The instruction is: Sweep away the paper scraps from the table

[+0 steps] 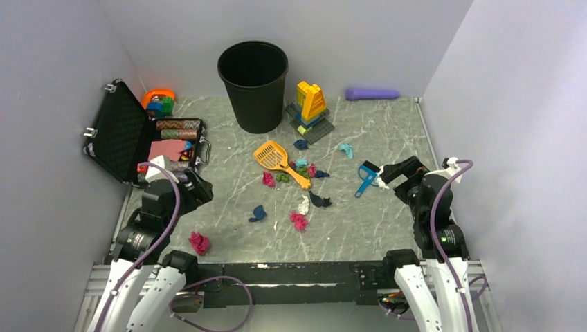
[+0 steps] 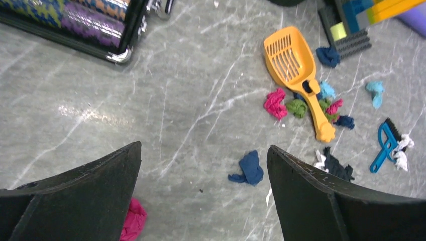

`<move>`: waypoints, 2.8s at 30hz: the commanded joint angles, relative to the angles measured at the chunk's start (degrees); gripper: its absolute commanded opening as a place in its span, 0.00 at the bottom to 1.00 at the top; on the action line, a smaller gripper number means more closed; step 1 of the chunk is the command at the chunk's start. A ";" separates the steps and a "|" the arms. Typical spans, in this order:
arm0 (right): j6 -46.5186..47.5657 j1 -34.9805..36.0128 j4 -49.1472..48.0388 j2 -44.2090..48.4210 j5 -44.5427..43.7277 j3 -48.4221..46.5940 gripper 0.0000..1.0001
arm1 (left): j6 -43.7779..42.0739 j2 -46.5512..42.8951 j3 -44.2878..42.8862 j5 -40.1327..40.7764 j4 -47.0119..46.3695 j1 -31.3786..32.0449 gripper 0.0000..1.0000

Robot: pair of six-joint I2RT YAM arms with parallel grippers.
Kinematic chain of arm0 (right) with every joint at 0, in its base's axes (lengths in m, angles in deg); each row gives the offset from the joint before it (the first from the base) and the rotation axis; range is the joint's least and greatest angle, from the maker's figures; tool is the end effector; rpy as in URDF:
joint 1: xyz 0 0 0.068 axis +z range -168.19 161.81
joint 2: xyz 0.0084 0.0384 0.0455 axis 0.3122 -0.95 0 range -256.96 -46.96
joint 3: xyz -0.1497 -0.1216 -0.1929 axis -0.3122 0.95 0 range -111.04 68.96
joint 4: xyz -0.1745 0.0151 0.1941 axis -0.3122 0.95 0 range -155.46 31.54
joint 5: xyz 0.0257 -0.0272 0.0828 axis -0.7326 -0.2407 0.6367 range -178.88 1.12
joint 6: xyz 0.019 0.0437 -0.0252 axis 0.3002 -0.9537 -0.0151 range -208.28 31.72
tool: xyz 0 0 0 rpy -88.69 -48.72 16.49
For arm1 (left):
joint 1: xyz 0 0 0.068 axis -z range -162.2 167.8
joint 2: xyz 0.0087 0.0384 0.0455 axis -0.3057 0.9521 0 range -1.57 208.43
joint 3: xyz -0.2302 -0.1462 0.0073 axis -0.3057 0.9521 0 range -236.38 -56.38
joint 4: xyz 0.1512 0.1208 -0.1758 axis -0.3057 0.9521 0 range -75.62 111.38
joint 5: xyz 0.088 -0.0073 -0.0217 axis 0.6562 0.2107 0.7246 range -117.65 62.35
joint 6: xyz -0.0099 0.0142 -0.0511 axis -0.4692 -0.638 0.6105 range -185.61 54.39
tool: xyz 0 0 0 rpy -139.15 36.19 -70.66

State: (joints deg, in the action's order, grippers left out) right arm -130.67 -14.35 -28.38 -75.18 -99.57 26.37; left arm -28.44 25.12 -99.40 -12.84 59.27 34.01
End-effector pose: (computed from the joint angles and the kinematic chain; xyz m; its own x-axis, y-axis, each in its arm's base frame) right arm 0.1105 0.0008 0.3152 -0.2138 0.6496 -0.7296 0.3373 0.7500 0.5689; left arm 0.0964 -0.0185 0.3067 -0.3986 -0.4925 -0.7737 -0.2341 0.8703 -0.4334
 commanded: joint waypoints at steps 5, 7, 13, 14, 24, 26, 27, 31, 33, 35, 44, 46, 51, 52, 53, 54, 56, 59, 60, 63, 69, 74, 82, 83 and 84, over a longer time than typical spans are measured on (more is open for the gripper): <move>0.75 -0.14 -5.72 4.26 7.63 1.78 1.00 | 6.56 6.44 1.30 0.49 0.30 -0.13 0.98; 2.32 -0.06 -7.61 4.59 8.90 2.09 1.00 | 6.47 8.51 1.50 0.56 0.05 -0.15 0.98; 0.65 -0.11 -12.98 4.99 13.11 6.87 1.00 | 8.28 13.43 3.97 -5.88 -9.19 0.00 0.98; -1.40 -0.13 -13.00 4.19 13.15 7.68 1.00 | 9.79 14.62 4.18 -6.79 -10.46 0.28 0.98; -6.28 -0.11 -8.83 -4.91 6.42 7.53 0.87 | 30.77 39.28 -6.94 9.39 -11.94 21.53 0.99; -6.13 -0.14 -7.08 -6.45 5.06 6.47 0.90 | 35.62 46.92 -14.13 13.91 -8.00 26.61 0.99; -6.10 -0.11 -6.02 -7.15 4.62 5.75 0.90 | 38.50 51.04 -18.38 15.67 -4.55 28.53 0.99; -5.62 -0.09 -3.30 -8.63 3.43 3.58 0.88 | 45.69 66.60 -34.05 16.81 4.83 32.48 0.96; -4.66 -0.10 -3.24 -7.93 3.16 3.32 0.87 | 46.25 72.71 -40.02 16.02 6.72 33.04 0.94; -4.29 -0.08 -3.07 -6.30 2.37 3.30 0.87 | 45.92 77.29 -44.37 15.71 7.03 33.36 0.94; -2.42 0.78 -1.93 -3.78 0.62 2.84 0.83 | 50.83 86.74 -50.44 19.20 3.99 33.68 0.86; -2.35 0.98 -2.08 -3.75 0.59 2.86 0.82 | 51.35 88.38 -51.05 20.33 3.02 33.72 0.84; -1.25 1.80 -2.51 -4.07 0.28 2.38 0.81 | 50.90 93.07 -55.38 21.02 2.66 33.67 0.78; -1.05 1.87 -2.46 -4.03 0.05 2.22 0.81 | 51.24 94.01 -56.29 21.29 3.20 33.70 0.75; -0.96 2.00 -2.41 -4.09 -0.08 2.12 0.81 | 51.53 94.66 -56.85 21.45 3.49 33.65 0.72; -0.86 2.11 -2.25 -4.17 -0.29 2.09 0.81 | 52.16 95.19 -57.10 21.65 3.72 33.56 0.70; -0.77 2.27 -2.11 -4.12 -0.55 1.99 0.81 | 53.28 95.92 -56.52 21.79 3.54 33.52 0.66; -0.68 2.32 -2.06 -4.03 -0.64 2.00 0.81 | 53.49 96.59 -55.61 21.58 2.44 33.26 0.63; -0.62 2.27 -2.14 -3.95 -0.46 2.12 0.81 | 53.53 97.22 -55.61 21.56 2.55 33.21 0.63; -0.58 2.29 -2.32 -3.62 -0.31 2.36 0.80 | 53.14 98.49 -56.18 20.96 2.92 33.03 0.59; -0.94 2.31 -2.54 -3.53 -0.24 2.71 0.78 | 49.90 97.41 -53.63 19.78 -1.03 32.58 0.34; -0.57 2.31 -1.48 -3.28 -2.39 2.31 0.77 | 45.62 93.99 -52.29 21.14 -0.34 32.59 0.13; -1.33 2.22 -3.02 -3.28 -1.10 3.30 0.77 | 29.59 81.56 -47.08 13.99 -2.53 32.60 0.16; -1.45 2.30 -3.51 -3.62 -0.61 3.49 0.77 | 27.03 79.81 -46.38 12.66 -3.26 32.53 0.16; -1.39 2.31 -4.14 -4.19 0.37 3.67 0.77 | 24.12 78.16 -45.60 11.71 -3.81 32.51 0.16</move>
State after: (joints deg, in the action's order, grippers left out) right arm -131.98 -12.36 -29.78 -78.51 -100.54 30.76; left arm 7.42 112.31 -146.44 3.25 58.31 66.62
